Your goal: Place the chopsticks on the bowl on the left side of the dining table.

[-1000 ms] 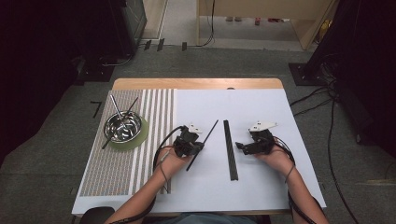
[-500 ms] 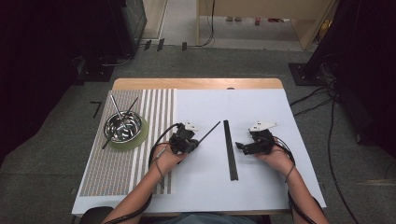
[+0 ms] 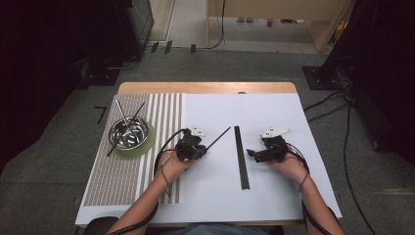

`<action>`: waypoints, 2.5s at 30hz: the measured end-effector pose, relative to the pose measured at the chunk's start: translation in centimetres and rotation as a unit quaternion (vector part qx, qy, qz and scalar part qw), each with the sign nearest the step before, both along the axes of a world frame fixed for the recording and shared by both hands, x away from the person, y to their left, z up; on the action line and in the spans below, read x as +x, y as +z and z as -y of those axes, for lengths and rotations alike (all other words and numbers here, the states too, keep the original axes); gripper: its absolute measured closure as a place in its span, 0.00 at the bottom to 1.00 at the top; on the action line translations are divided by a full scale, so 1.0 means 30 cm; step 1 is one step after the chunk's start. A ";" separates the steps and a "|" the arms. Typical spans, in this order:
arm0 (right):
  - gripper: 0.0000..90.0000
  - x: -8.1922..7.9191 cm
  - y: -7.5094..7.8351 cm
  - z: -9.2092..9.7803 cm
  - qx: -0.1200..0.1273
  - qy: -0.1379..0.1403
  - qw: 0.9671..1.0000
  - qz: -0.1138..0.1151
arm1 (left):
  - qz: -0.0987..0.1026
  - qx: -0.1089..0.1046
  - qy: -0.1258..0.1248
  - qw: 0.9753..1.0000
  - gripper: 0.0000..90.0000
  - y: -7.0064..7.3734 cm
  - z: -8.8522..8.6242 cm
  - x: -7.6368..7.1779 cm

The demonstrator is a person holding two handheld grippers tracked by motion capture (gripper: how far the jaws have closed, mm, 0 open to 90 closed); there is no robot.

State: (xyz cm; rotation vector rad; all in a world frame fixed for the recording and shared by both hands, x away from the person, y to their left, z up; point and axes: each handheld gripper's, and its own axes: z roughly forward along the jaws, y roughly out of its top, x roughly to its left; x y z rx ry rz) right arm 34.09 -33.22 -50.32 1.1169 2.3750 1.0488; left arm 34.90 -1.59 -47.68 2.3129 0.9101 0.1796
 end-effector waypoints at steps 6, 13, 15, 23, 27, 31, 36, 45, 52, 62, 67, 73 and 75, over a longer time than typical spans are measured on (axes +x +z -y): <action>0.15 0.000 0.000 0.000 0.000 0.000 1.000 0.000 | -0.003 0.004 0.010 1.000 0.95 -0.005 -0.003 -0.012; 0.15 0.000 0.000 -0.001 0.000 -0.001 1.000 -0.001 | 0.001 0.002 0.022 1.000 0.96 -0.007 0.003 -0.017; 0.15 0.000 0.000 -0.001 0.000 -0.001 1.000 -0.001 | -0.005 0.000 0.024 1.000 0.97 -0.006 0.001 -0.013; 0.15 0.000 0.000 0.000 0.000 0.000 1.000 -0.001 | -0.015 -0.010 0.027 0.999 0.97 0.006 -0.009 0.001; 0.15 0.000 0.000 -0.001 0.000 -0.001 1.000 -0.001 | -0.012 -0.017 0.030 0.999 0.97 0.023 -0.022 0.006; 0.15 0.000 0.000 0.000 0.000 0.000 1.000 0.000 | -0.009 -0.025 0.033 0.999 0.97 0.038 -0.036 0.011; 0.15 0.000 0.000 -0.001 0.000 -0.001 1.000 -0.001 | -0.005 -0.033 0.036 0.999 0.97 0.055 -0.051 0.015; 0.15 0.000 0.000 0.000 0.000 0.000 1.000 -0.001 | -0.004 -0.035 0.037 0.999 0.97 0.076 -0.081 0.028; 0.15 0.000 0.000 0.000 0.000 0.001 1.000 0.000 | -0.007 -0.040 0.046 0.998 0.97 0.087 -0.113 0.045; 0.15 0.001 0.000 0.000 0.000 0.000 1.000 0.001 | -0.008 -0.044 0.052 0.998 0.97 0.102 -0.147 0.055; 0.15 0.000 0.000 0.000 0.000 0.000 1.000 0.000 | -0.010 -0.045 0.055 0.997 0.97 0.109 -0.164 0.060; 0.15 0.000 0.000 0.000 0.000 0.001 1.000 0.000 | -0.012 -0.044 0.057 0.997 0.97 0.114 -0.179 0.065; 0.15 0.000 0.000 0.000 0.000 0.001 1.000 0.000 | -0.012 -0.045 0.057 0.997 0.97 0.117 -0.187 0.066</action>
